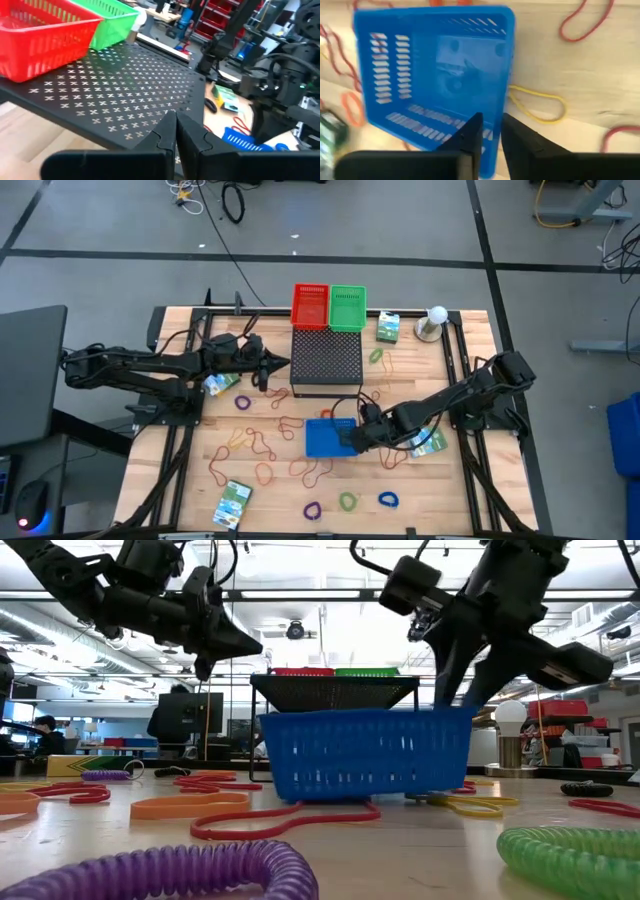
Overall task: Pick & Place Office Desk Supplies
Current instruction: Put the blue bin on the shelf
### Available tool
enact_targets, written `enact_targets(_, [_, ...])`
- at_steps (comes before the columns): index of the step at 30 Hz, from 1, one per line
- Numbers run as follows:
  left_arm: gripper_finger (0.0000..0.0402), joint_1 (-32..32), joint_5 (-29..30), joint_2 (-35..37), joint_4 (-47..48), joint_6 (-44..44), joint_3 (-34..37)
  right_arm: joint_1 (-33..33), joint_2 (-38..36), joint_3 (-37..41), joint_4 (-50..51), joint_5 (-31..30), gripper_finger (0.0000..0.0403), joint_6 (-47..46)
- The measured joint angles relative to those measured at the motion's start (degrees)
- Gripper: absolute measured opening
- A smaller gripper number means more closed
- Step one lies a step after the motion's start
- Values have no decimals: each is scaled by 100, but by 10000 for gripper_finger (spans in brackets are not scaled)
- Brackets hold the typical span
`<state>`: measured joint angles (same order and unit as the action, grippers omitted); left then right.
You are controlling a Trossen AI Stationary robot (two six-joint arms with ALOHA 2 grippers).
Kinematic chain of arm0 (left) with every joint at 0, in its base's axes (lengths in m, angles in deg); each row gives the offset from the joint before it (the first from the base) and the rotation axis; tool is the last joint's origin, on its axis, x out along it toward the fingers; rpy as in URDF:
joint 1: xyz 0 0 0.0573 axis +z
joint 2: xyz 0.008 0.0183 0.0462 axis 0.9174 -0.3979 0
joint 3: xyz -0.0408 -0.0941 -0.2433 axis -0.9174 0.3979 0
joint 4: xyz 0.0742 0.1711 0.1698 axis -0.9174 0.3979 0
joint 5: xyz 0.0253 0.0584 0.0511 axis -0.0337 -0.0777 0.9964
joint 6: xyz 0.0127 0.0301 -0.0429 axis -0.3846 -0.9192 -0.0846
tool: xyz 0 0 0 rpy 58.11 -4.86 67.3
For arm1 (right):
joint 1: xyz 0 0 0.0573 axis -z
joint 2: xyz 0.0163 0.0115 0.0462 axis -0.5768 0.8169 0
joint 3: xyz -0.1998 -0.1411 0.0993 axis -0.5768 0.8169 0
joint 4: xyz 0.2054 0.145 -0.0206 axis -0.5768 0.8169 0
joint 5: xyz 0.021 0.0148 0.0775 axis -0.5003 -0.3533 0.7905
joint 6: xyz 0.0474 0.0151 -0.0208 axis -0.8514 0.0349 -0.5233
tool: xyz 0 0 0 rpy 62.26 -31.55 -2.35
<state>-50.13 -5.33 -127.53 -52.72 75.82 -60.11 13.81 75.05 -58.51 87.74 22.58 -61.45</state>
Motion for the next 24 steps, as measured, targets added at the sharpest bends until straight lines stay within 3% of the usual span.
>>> enact_targets(8, [5, 126, 202, 376, 22, 210, 1, -91, -427, -193, 963, 17, 165, 860])
enact_targets(13, [4, 109, 200, 655, 64, 75, 1, -91, -831, -273, 1160, 66, 182, 1773])
enact_targets(17, [4, 114, 201, 785, 98, 32, 3, -91, -1135, -275, 1161, 76, 149, 2459])
enact_targets(20, [5, 114, 200, 871, 110, -88, 3, -125, -1372, -275, 1160, 25, 96, 3166])
enact_targets(24, [5, 125, 53, 1006, 320, -180, 3, -276, -1809, -275, 1137, -553, 17, 4060])
